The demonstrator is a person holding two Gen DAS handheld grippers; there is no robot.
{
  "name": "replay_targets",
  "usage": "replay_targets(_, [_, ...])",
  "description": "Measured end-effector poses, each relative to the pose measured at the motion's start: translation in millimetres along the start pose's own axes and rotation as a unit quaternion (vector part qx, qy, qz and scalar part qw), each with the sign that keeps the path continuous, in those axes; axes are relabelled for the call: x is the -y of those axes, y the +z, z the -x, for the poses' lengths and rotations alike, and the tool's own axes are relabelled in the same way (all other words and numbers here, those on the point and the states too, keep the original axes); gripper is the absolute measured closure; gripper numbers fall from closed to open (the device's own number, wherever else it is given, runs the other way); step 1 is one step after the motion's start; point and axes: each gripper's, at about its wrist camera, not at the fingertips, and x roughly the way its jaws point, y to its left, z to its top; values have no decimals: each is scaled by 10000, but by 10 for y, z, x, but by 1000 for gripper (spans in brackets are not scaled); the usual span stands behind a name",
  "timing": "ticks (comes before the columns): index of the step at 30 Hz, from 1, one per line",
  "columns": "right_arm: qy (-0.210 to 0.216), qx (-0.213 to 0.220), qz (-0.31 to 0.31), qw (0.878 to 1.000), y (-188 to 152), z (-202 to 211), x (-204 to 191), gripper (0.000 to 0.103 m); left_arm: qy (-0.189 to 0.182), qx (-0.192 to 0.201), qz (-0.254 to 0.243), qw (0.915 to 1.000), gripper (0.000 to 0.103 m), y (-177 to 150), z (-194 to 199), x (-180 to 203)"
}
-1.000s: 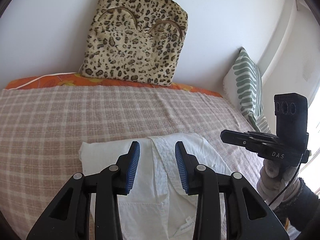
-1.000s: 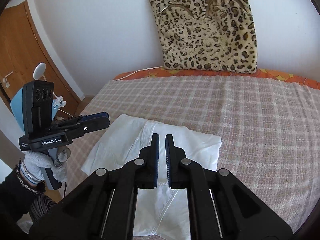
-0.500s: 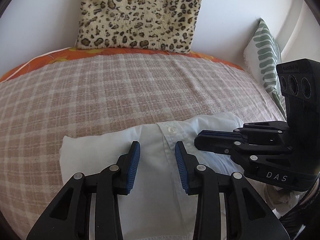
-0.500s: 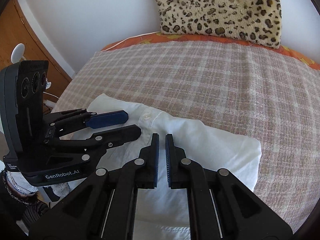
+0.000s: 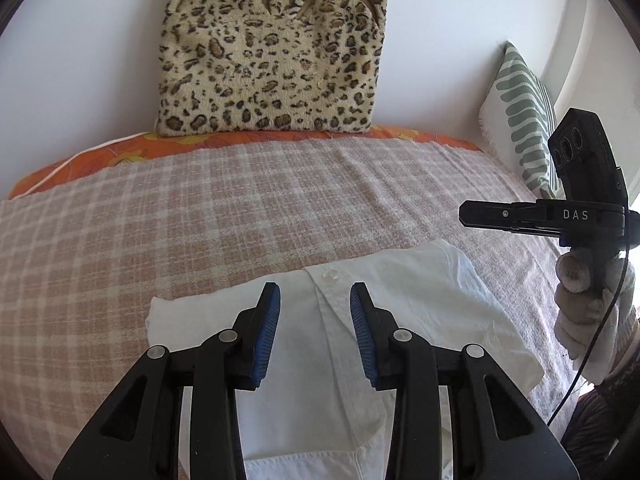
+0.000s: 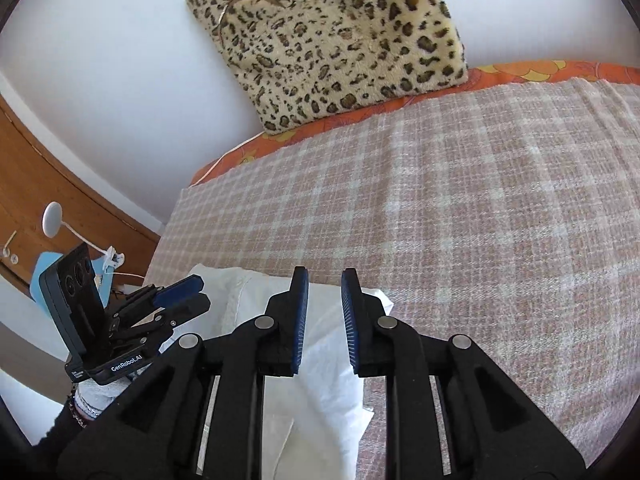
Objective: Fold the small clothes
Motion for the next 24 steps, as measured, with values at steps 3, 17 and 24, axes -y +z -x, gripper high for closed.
replay_targets(3, [316,-109,-562,9979,-3,34,288,71,-267,5,-90,9996,69,36,-54,133])
replay_targets(17, [1374,-717,-1649,9741,-133,-620,482,96,-424,-353,-495,9972,69,-112,-358,375])
replay_targets(24, [496,-455,-1130,9913,-128,-585,385,101,-541,-424,-404,9968,69,-167,-415,333])
